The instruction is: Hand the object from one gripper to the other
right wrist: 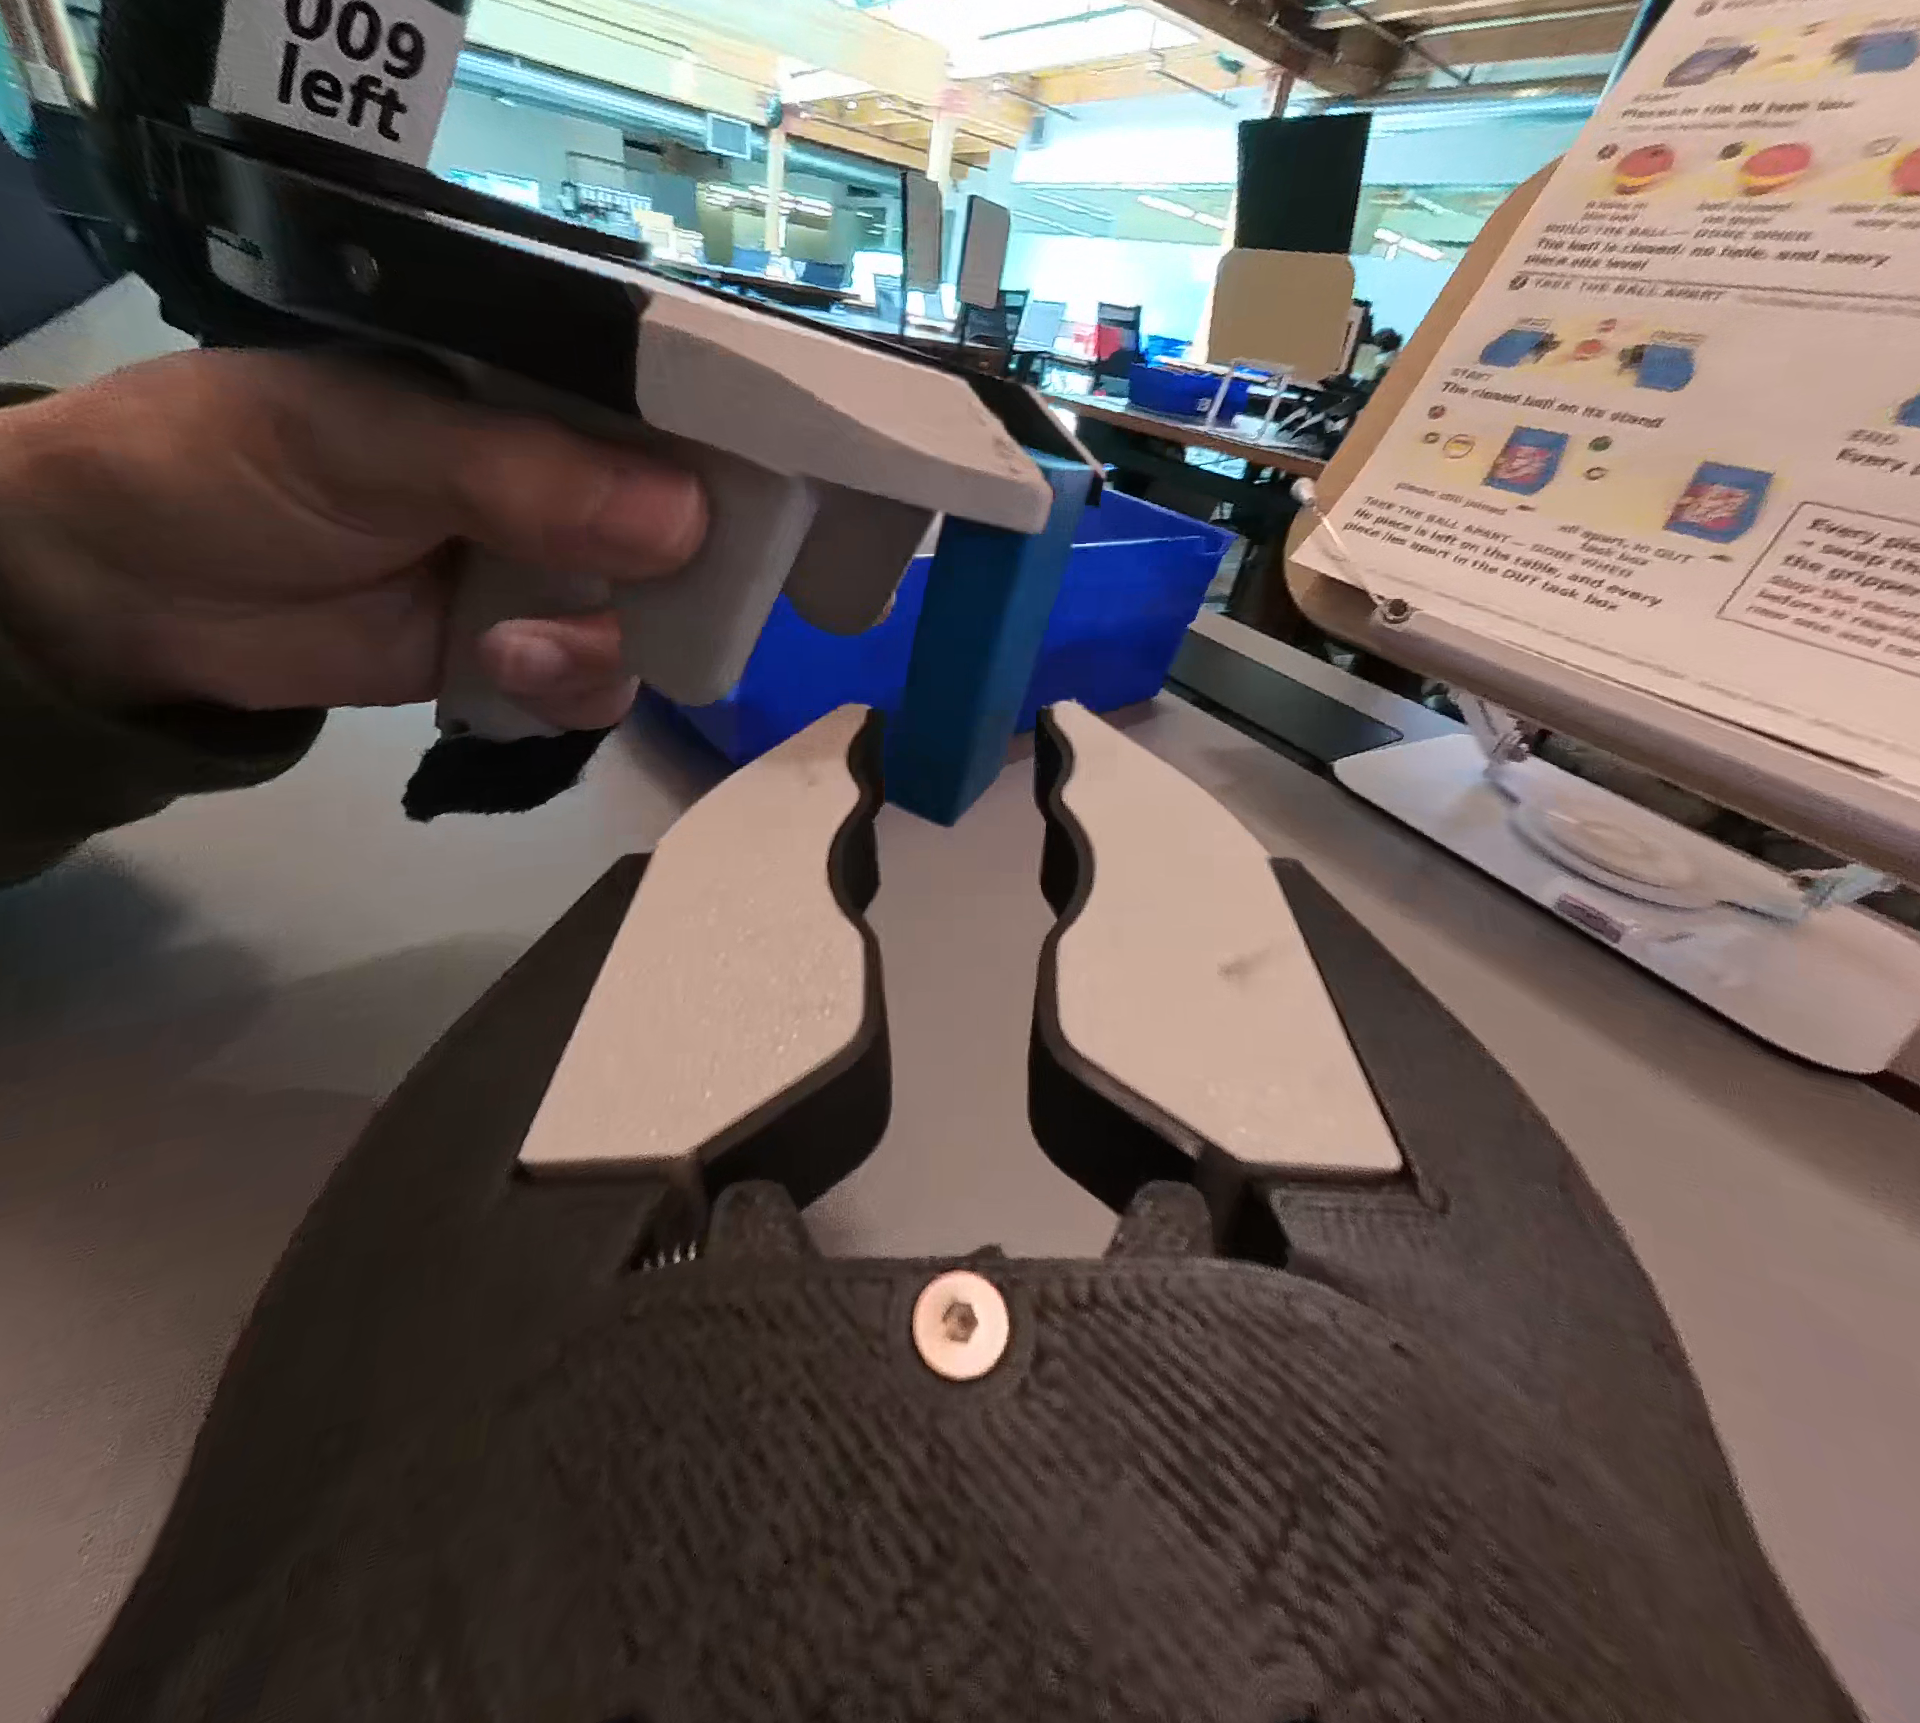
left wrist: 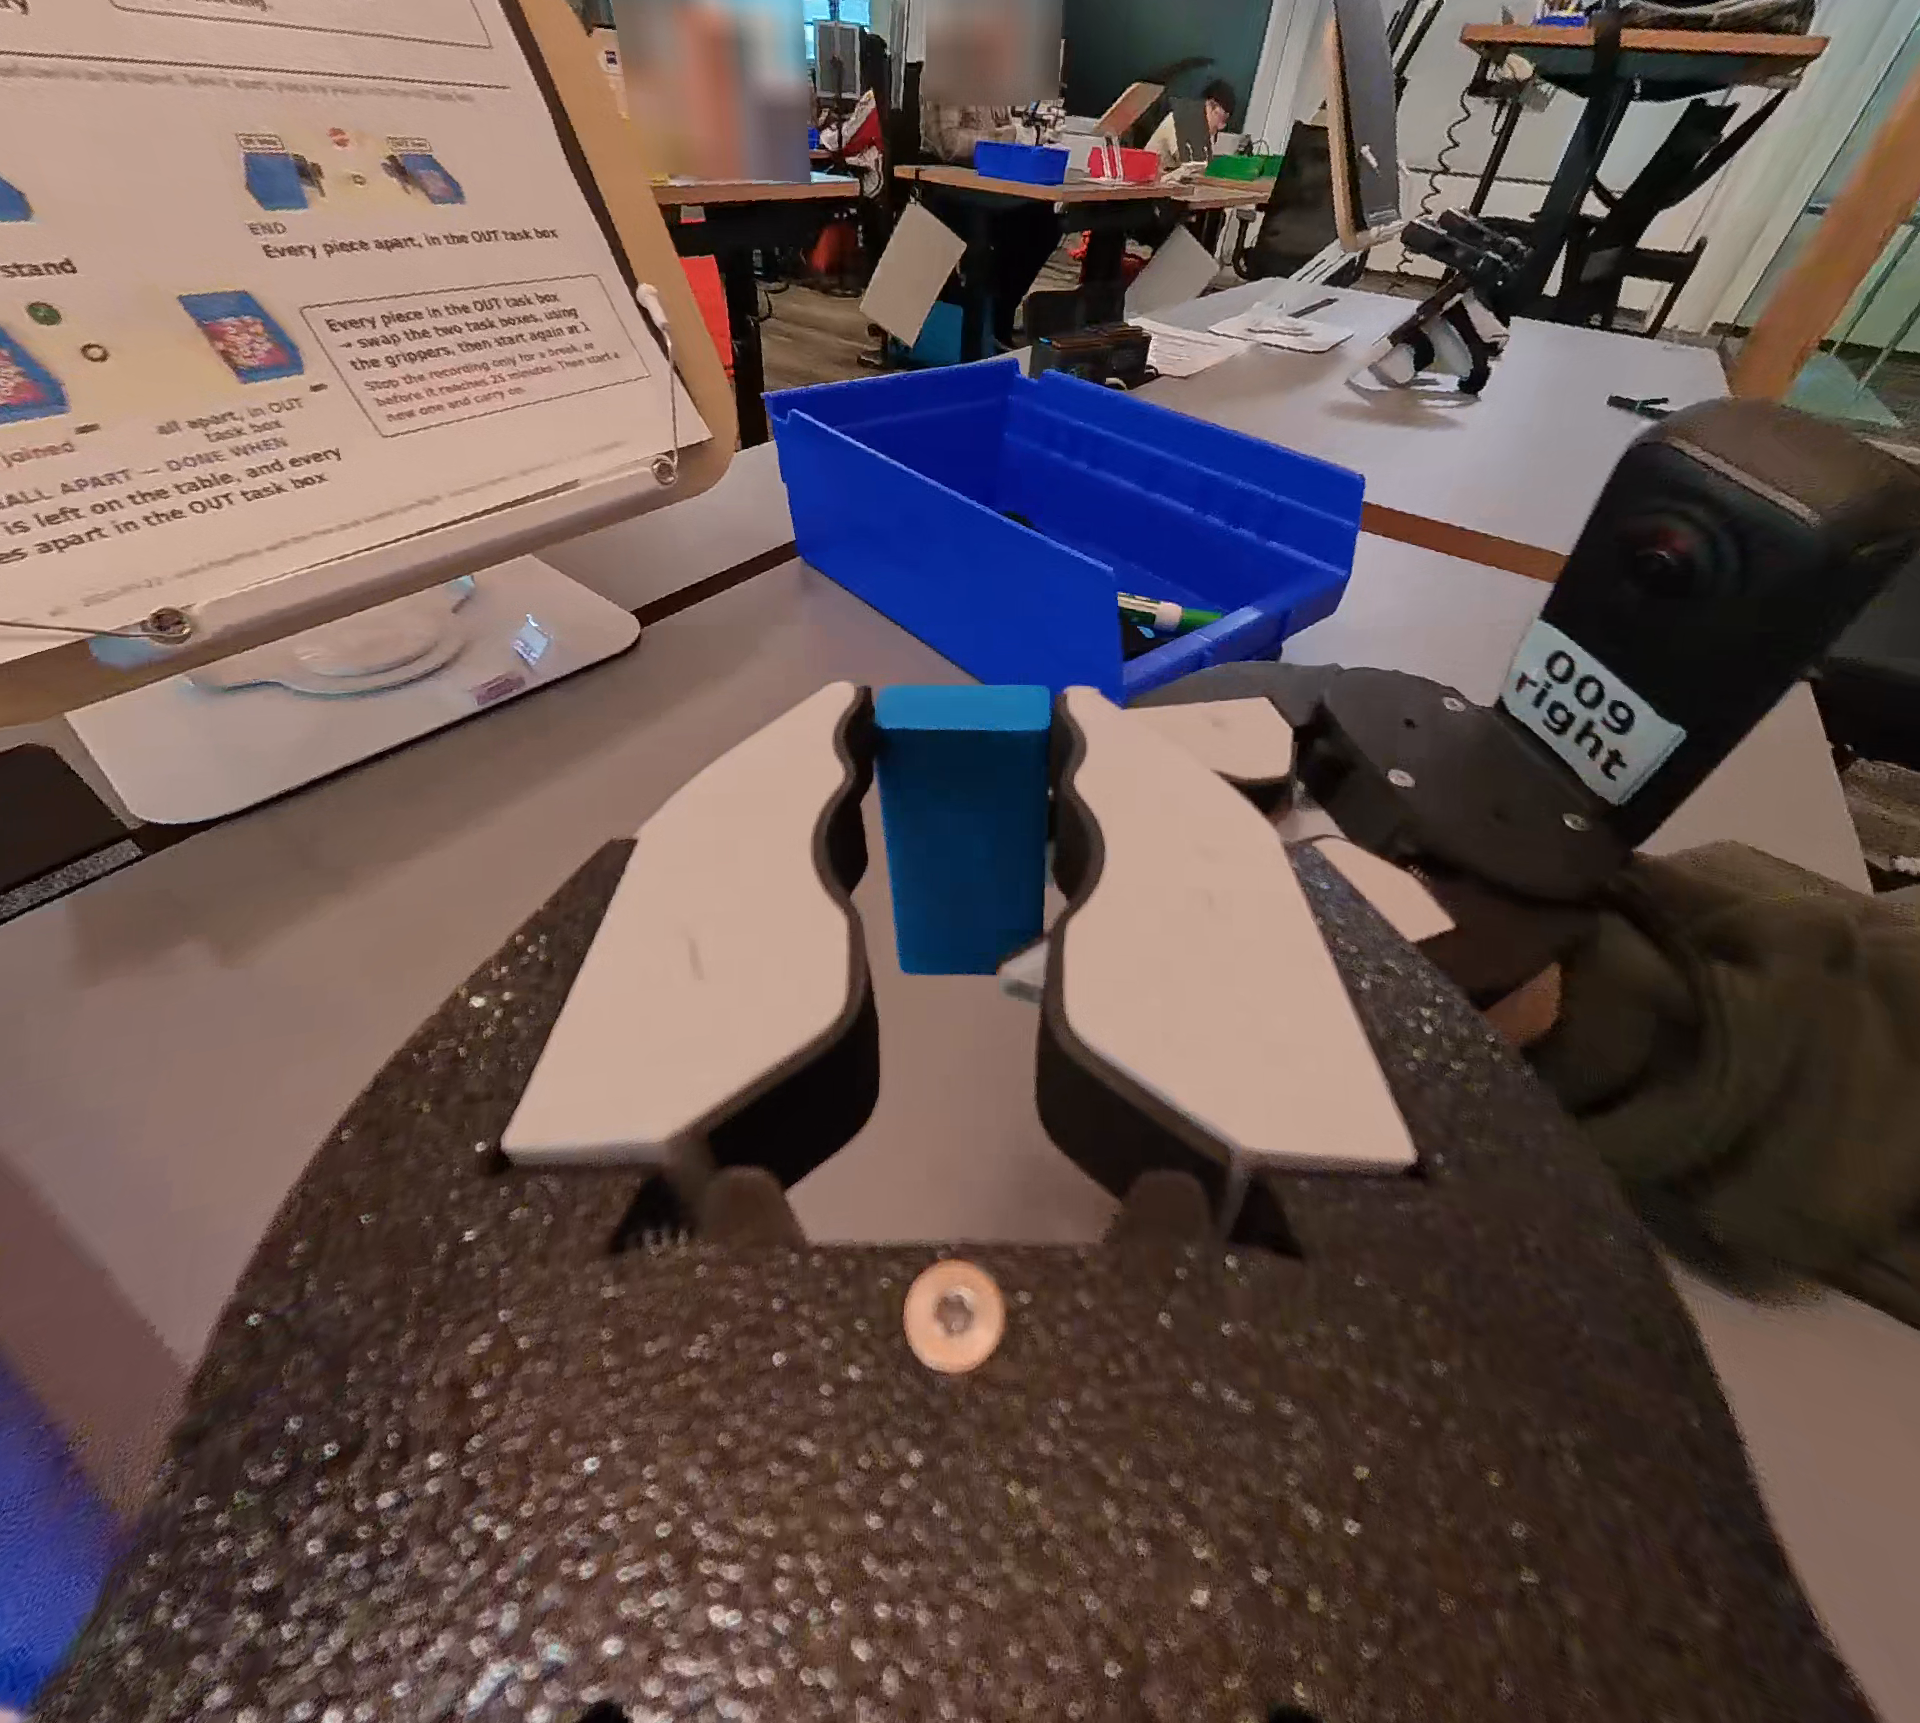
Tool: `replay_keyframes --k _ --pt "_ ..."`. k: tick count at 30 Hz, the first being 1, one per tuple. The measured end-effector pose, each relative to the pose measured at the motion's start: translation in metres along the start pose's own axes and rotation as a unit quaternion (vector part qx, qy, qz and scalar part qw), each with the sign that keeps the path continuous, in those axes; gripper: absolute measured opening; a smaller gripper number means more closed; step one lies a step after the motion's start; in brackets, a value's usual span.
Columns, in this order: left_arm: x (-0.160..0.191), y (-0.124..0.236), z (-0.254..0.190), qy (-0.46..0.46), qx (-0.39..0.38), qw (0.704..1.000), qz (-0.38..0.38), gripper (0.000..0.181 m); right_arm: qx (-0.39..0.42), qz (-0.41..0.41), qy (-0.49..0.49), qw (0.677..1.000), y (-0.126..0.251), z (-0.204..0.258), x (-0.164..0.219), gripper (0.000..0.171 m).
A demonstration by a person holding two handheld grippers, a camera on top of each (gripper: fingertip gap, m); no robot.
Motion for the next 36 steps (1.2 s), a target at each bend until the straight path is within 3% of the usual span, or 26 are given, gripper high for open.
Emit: replay_keyframes --k 4,6,9,13,16,19,23,27,29,34,36 --pt "0.0 -0.001 -0.004 -0.031 -0.018 0.999 0.0 0.032 0.024 0.026 0.022 0.999 0.0 0.0 -0.002 0.02" --pt "-0.002 0.0 -0.006 -0.047 0.012 0.999 -0.008 0.034 -0.001 0.022 0.005 1.0 0.002 -0.002 -0.005 0.018" --pt "-0.004 0.005 -0.008 -0.052 0.1 0.994 -0.01 0.04 -0.109 -0.013 -0.038 0.993 0.008 -0.002 -0.011 0.017" --pt "-0.003 0.019 -0.006 -0.042 0.221 0.974 0.009 0.048 -0.285 -0.021 -0.076 0.955 0.019 0.004 -0.014 0.017" --pt "-0.001 0.029 -0.008 -0.041 0.302 0.952 0.019 0.037 -0.348 -0.013 -0.084 0.934 0.022 0.009 -0.012 0.017" --pt "0.002 0.03 -0.012 -0.064 0.319 0.945 0.046 0.023 -0.358 0.001 -0.078 0.93 0.019 0.016 -0.01 0.017" --pt "0.0 0.024 -0.011 -0.076 0.265 0.959 0.057 0.016 -0.278 0.002 -0.06 0.959 0.012 0.011 -0.004 0.017" --pt "-0.003 0.012 0.011 0.002 0.074 0.996 0.044 0.016 -0.098 -0.019 -0.031 0.995 0.005 -0.001 0.001 0.044" --pt "-0.003 0.009 0.012 0.024 0.026 0.999 0.016 0.016 -0.031 -0.009 -0.038 0.999 0.002 -0.004 0.001 0.051" --pt "-0.005 0.003 -0.005 0.008 -0.027 0.999 -0.025 0.016 0.015 -0.021 -0.048 0.999 -0.002 0.003 -0.004 0.053" --pt "-0.003 0.0 -0.008 -0.003 -0.039 0.999 -0.02 0.016 0.039 -0.015 -0.027 0.999 -0.002 0.005 -0.004 0.046"
Point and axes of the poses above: each gripper's, where its closed fingertips meet, y back along the fingers, x out of its underside, z = x × y across the jaws, the point moved 8 cm from there along y, back along the fingers, and after that the axes turned 8 degrees about z, right-handed, at the moved point
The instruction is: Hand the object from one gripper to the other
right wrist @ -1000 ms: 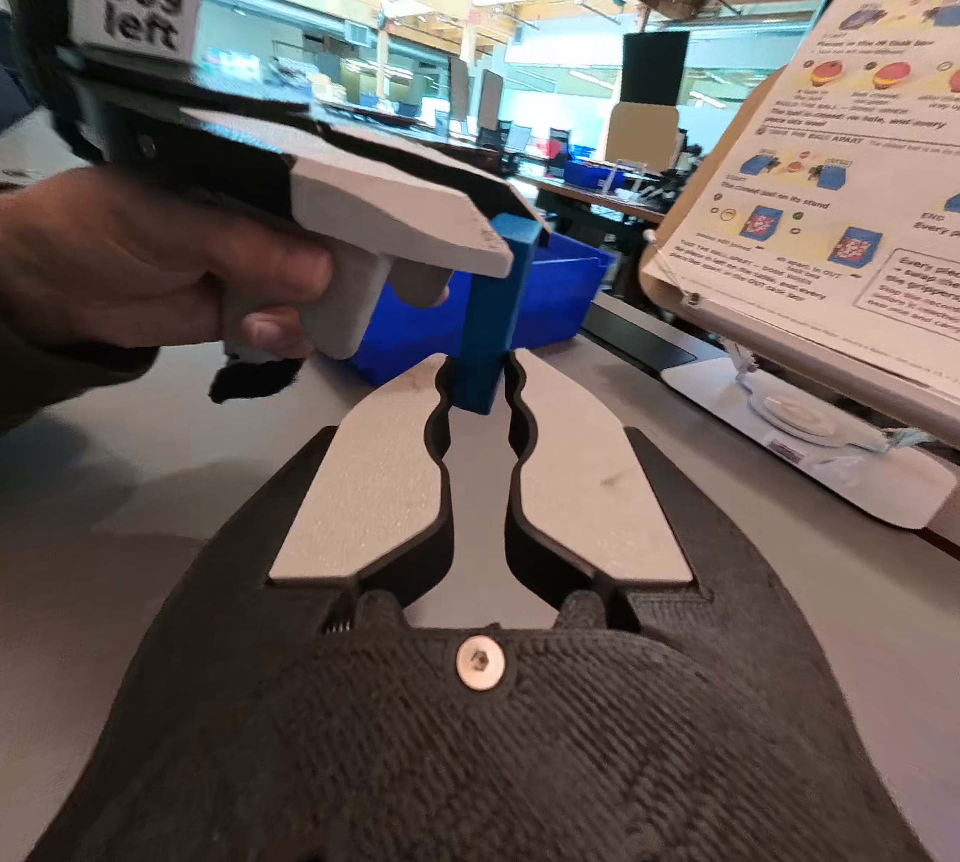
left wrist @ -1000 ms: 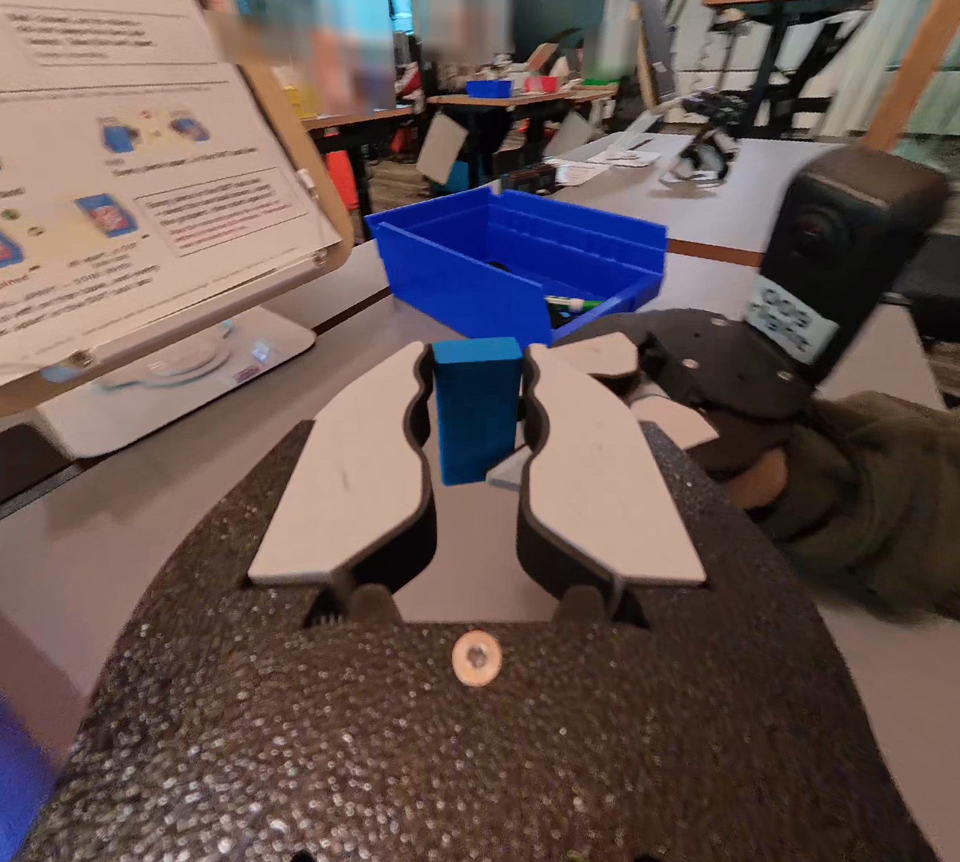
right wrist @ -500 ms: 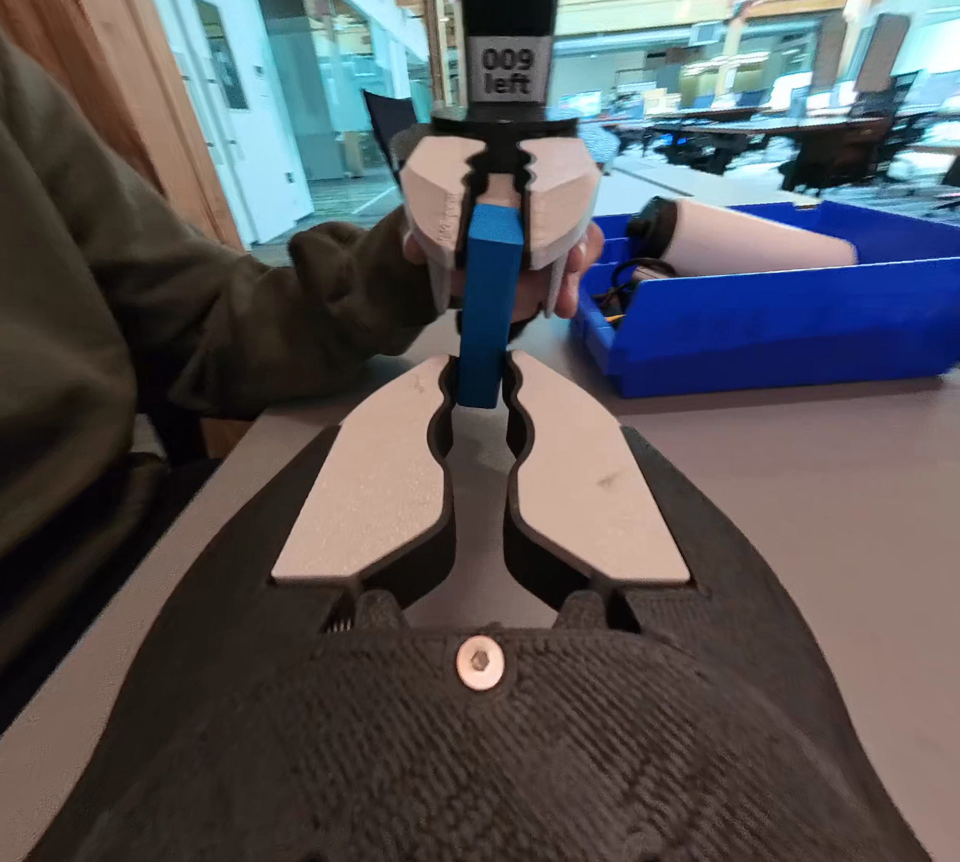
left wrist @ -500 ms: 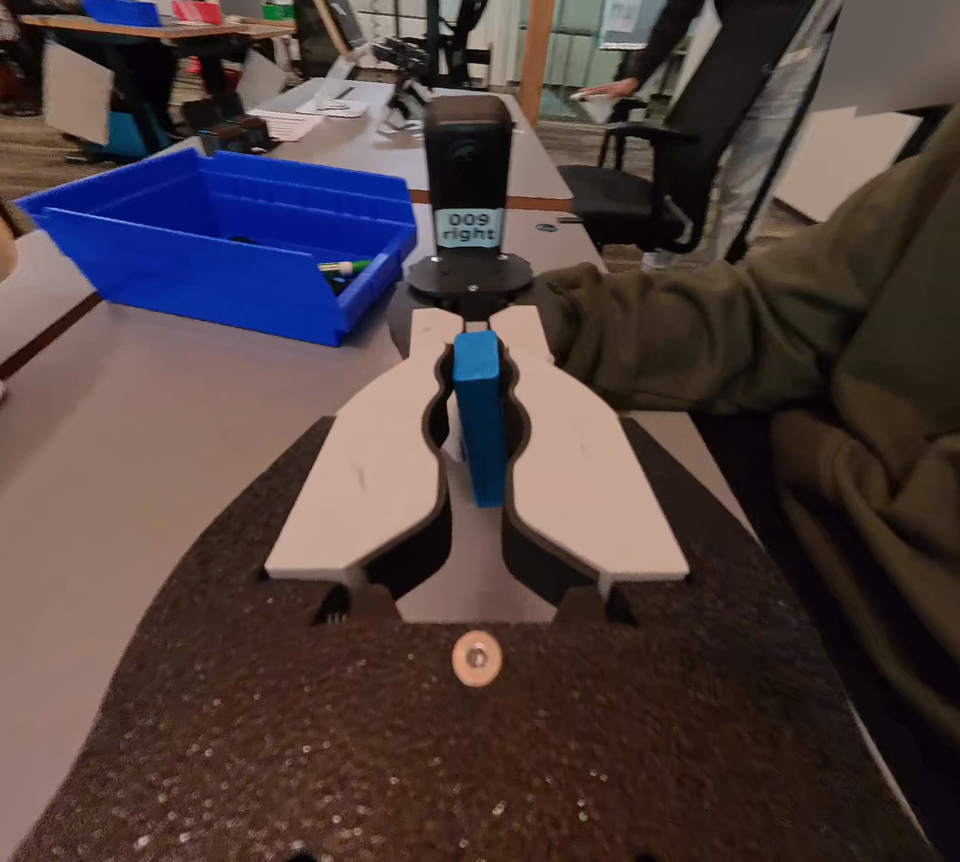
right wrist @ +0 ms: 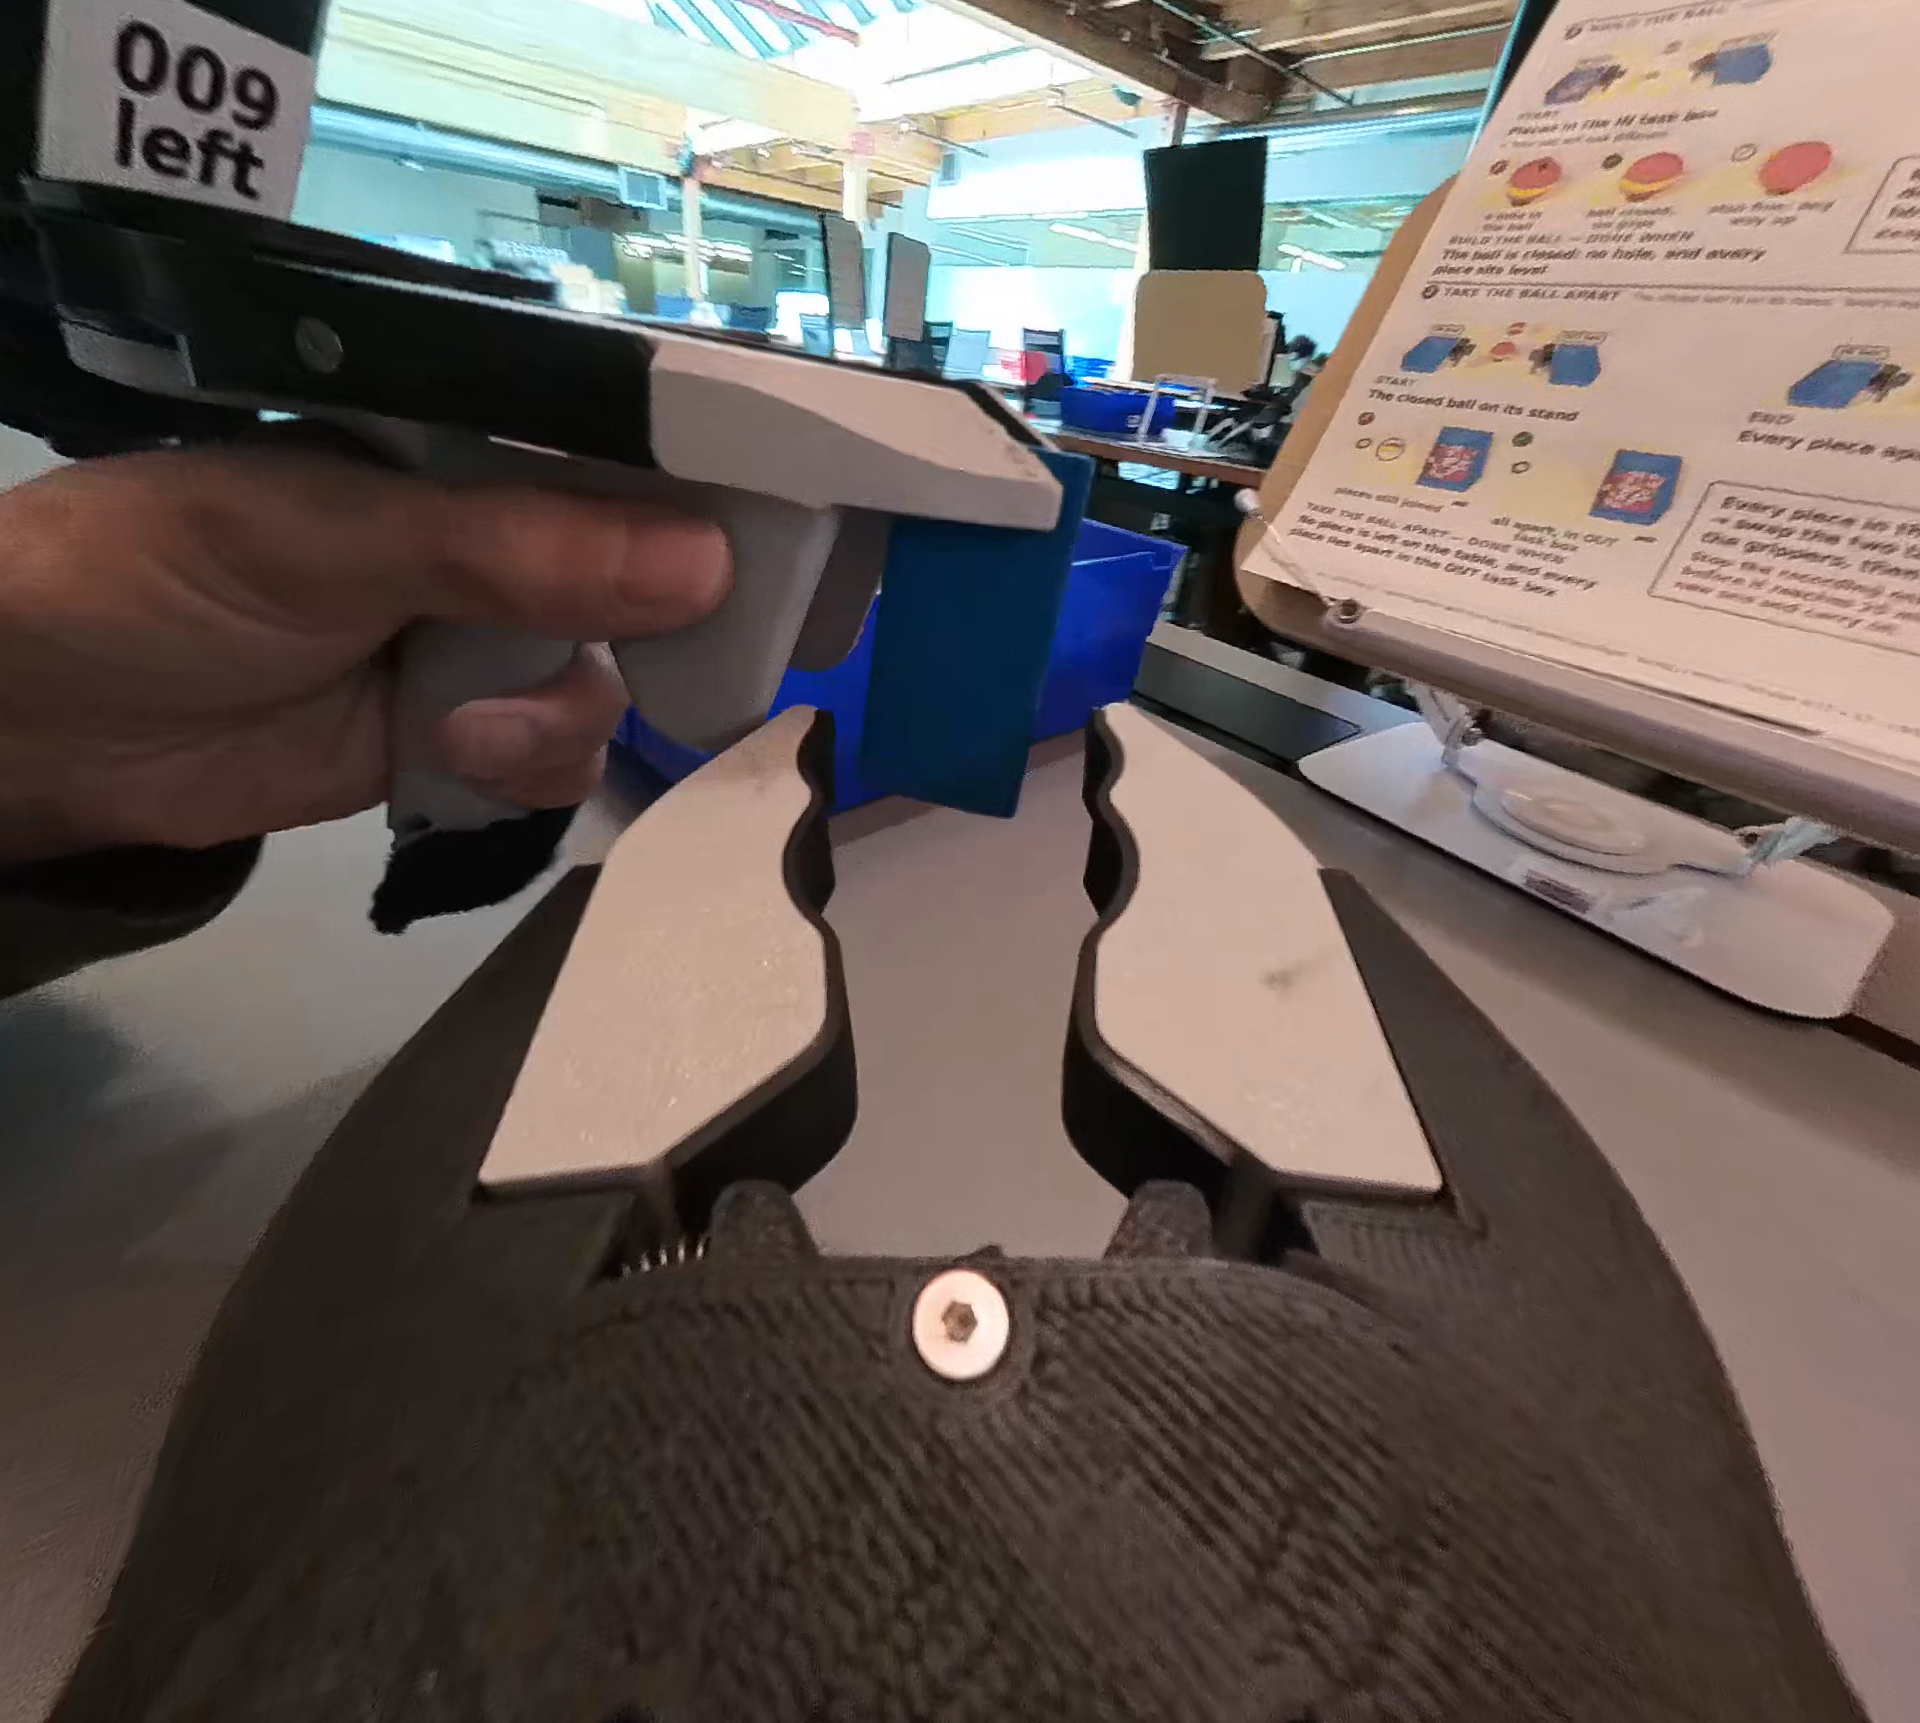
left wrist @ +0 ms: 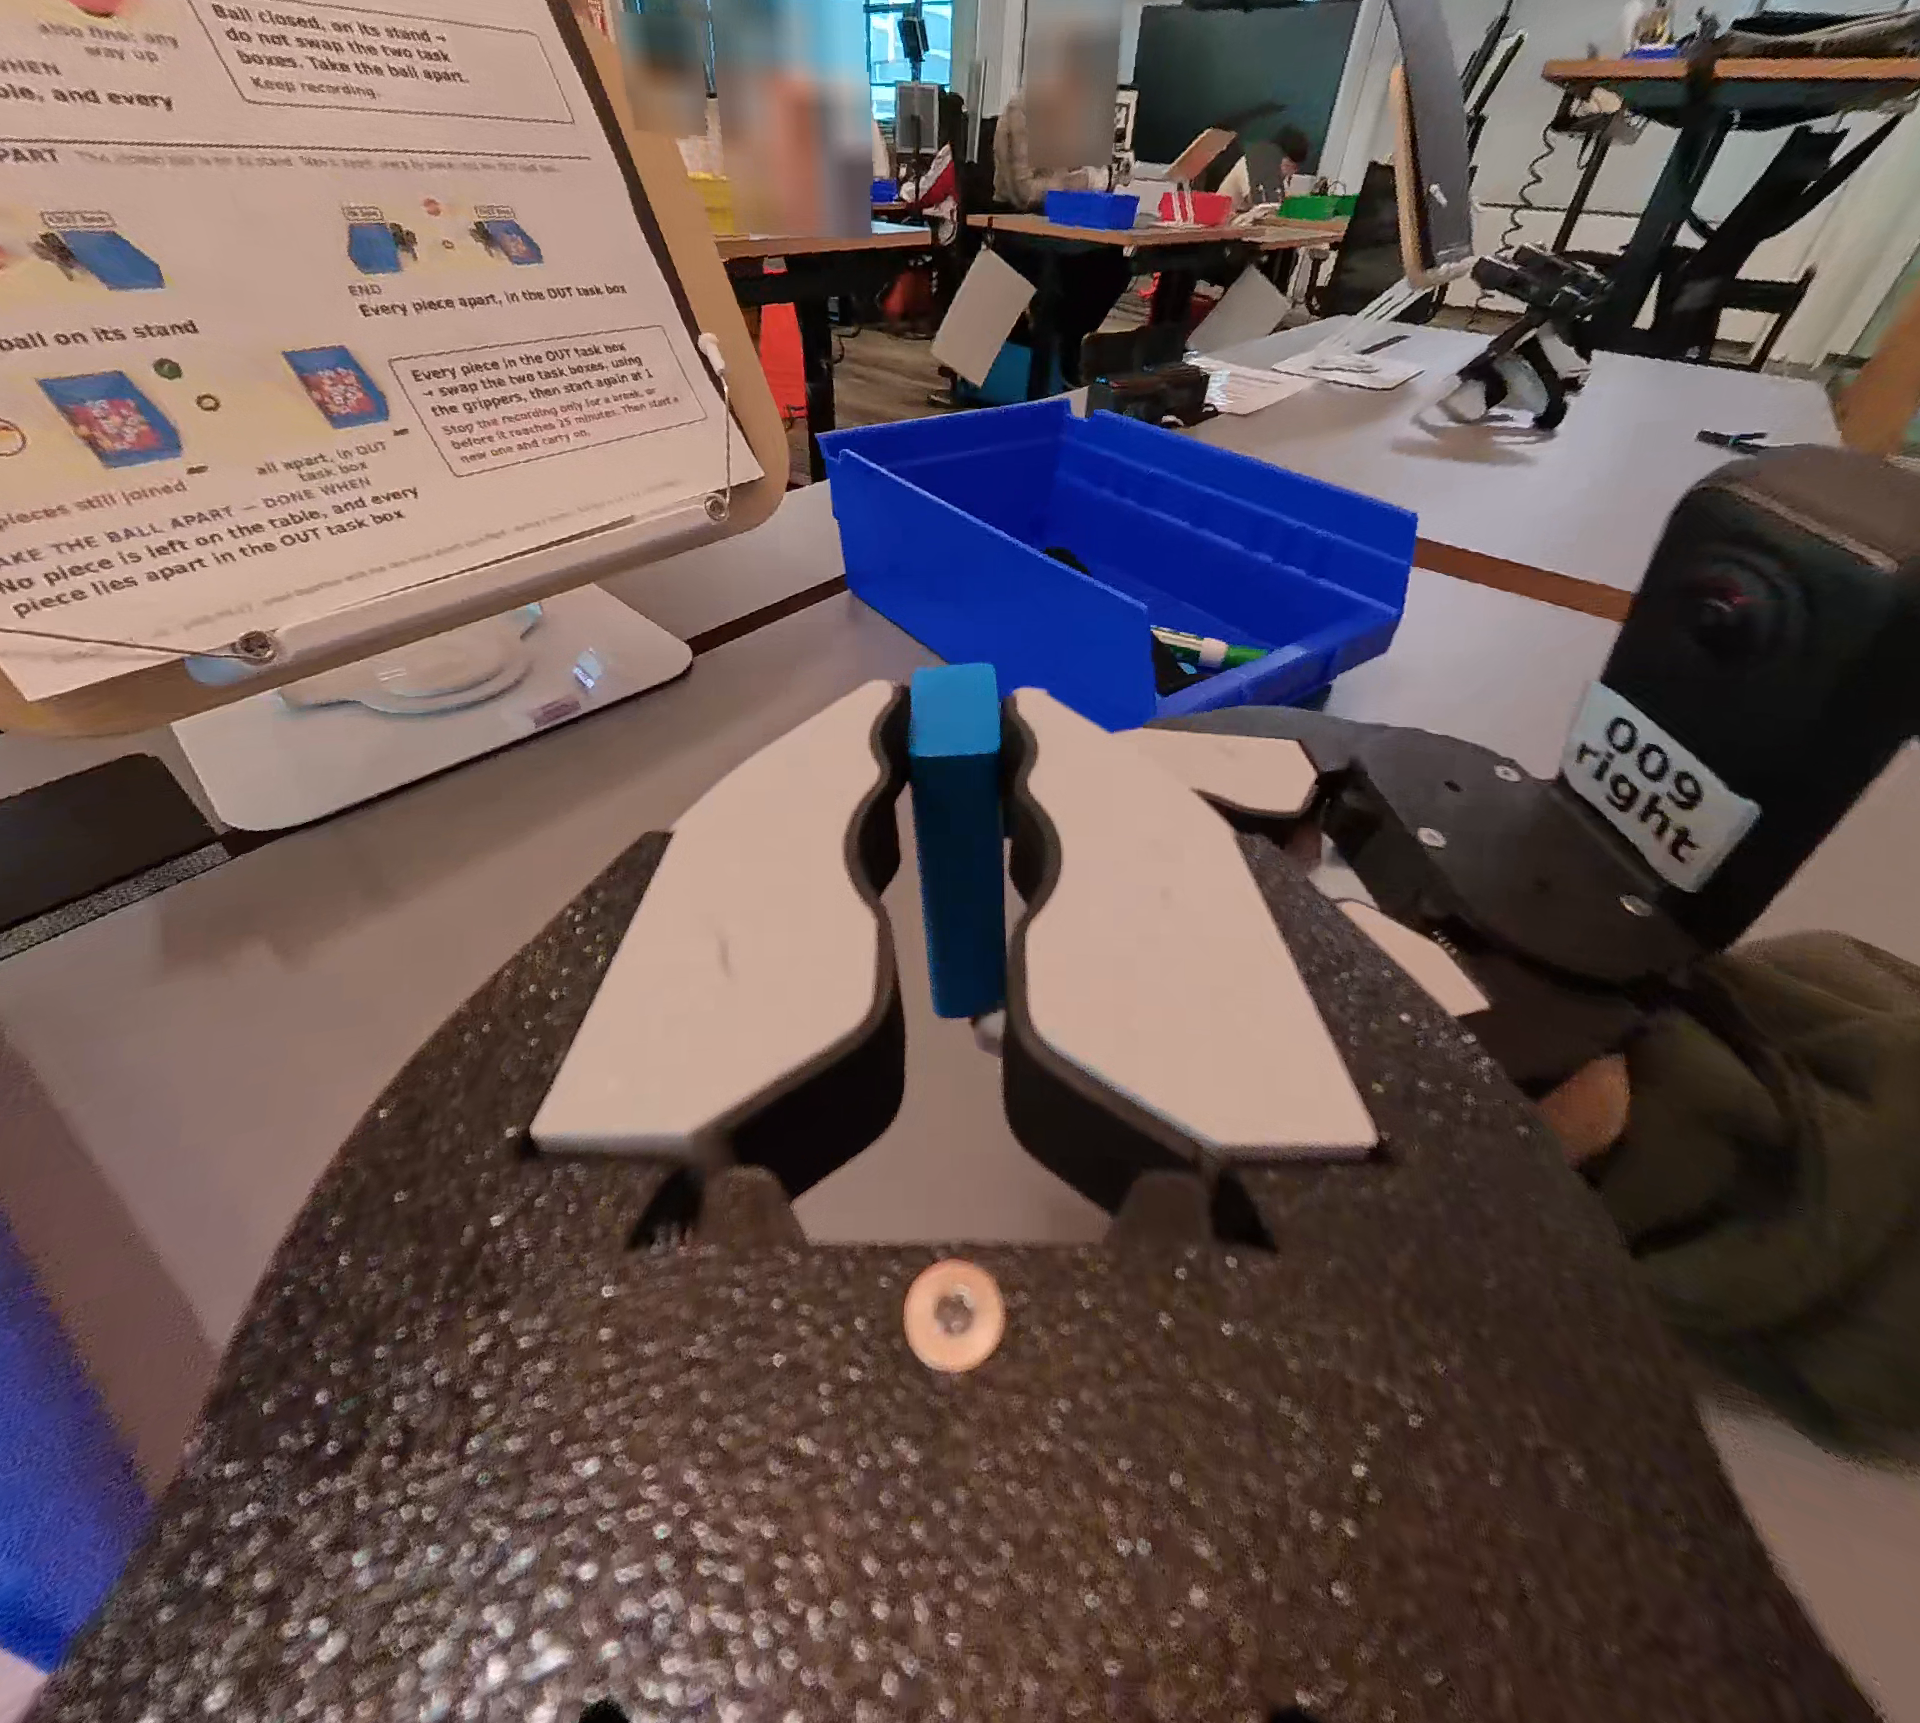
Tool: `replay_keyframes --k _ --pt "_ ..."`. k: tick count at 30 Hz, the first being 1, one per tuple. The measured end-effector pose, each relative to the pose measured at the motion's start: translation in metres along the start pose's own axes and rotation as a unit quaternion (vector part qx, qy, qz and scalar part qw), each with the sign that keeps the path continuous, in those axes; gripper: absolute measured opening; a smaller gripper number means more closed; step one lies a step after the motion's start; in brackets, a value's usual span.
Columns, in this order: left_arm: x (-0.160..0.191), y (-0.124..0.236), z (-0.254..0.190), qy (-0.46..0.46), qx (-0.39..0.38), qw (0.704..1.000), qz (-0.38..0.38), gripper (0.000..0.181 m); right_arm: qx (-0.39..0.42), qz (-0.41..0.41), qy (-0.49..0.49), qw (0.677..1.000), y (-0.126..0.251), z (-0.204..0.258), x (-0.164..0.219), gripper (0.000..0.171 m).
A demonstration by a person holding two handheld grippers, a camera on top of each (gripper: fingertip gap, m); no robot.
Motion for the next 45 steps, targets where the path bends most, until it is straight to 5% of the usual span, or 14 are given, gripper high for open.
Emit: replay_keyframes --k 5,9,16,19,24,33,37,40,45 --pt "0.004 -0.004 -0.003 0.014 0.008 1.0 0.003 0.016 0.02 0.019 0.025 0.999 0.002 -0.001 0.0 0.033" --pt "0.0 -0.002 -0.002 -0.004 0.06 0.998 -0.004 0.022 -0.067 0.002 -0.043 0.997 0.006 -0.009 -0.007 0.032" --pt "-0.005 0.014 0.006 -0.031 0.213 0.976 -0.037 0.053 -0.287 -0.107 -0.272 0.912 0.021 -0.028 -0.016 0.032" --pt "-0.002 0.019 -0.002 -0.168 0.179 0.969 -0.037 0.066 -0.337 -0.075 -0.29 0.892 0.02 -0.024 -0.014 0.033" --pt "0.01 0.019 -0.014 -0.393 0.08 0.916 -0.023 0.08 -0.397 0.007 -0.318 0.861 0.013 -0.011 -0.004 0.033" --pt "0.022 0.012 -0.011 -0.432 0.081 0.898 0.036 0.07 -0.402 0.039 -0.345 0.847 0.008 -0.007 0.006 0.034" --pt "0.018 0.011 -0.001 -0.35 0.083 0.93 0.076 0.07 -0.305 0.001 -0.257 0.917 0.01 -0.014 0.001 0.067" --pt "0.017 0.013 0.008 -0.243 0.133 0.954 0.114 0.07 -0.227 -0.031 -0.072 0.971 0.021 -0.014 -0.008 0.086" --pt "0.017 0.019 0.017 -0.043 0.267 0.95 0.154 0.07 -0.074 -0.016 0.27 0.96 0.026 0.0 -0.007 0.093"
Point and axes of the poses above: each gripper's, where its closed fingertips meet, y back along the fingers, x out of its underside, z = x × y across the jaws, the point moved 8 cm from there along y, back along the fingers, and after that the axes turned 8 degrees about z, right-handed, at the moved point
